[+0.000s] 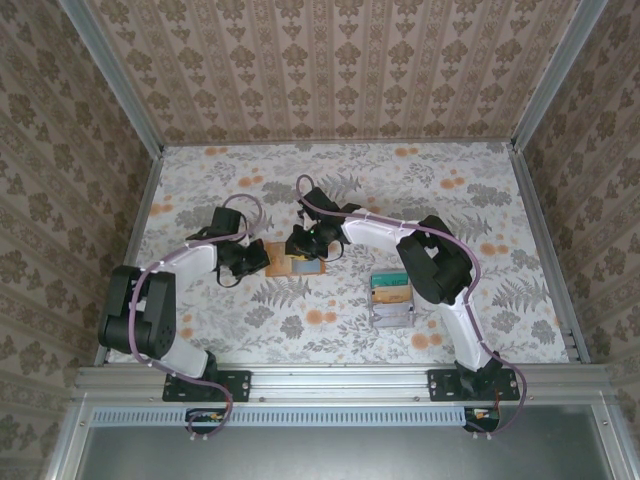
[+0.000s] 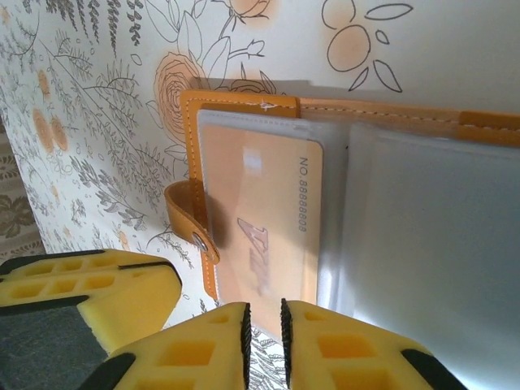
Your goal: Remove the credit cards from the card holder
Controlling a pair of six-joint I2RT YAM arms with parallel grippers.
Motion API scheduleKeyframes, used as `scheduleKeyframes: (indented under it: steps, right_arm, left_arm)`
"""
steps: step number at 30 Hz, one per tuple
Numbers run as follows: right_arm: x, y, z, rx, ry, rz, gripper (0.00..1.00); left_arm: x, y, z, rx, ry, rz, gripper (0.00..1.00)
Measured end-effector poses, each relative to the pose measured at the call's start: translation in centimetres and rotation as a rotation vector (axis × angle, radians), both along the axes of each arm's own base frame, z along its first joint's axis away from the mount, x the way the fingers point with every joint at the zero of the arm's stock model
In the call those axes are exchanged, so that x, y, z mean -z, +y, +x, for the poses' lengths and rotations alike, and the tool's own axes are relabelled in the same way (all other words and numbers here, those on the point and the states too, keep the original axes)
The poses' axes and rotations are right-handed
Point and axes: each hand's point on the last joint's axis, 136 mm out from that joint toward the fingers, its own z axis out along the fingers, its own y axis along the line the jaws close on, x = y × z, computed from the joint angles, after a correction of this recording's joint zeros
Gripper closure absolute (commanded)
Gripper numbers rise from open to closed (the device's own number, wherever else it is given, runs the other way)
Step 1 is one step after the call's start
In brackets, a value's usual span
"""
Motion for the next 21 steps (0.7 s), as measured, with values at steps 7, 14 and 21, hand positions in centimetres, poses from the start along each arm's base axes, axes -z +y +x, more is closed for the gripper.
scheduleKeyframes:
  steps: [7,14,21]
  right_arm:
    - [0.7,0.0,0.0,0.000,0.009,-0.009,0.74]
    - [2.2,-0.1,-0.1,-0.002,0.033,-0.032,0.75]
    - [2.3,-0.1,-0.2,-0.003,0.038,-0.032,0.80]
  left_arm:
    - [1.4,0.1,-0.2,0.000,0.037,0.010,1.00]
    - [2.0,0.1,-0.5,0.000,0.050,0.012,1.00]
    - [2.1,0.0,-0.5,0.002,0.050,0.011,1.00]
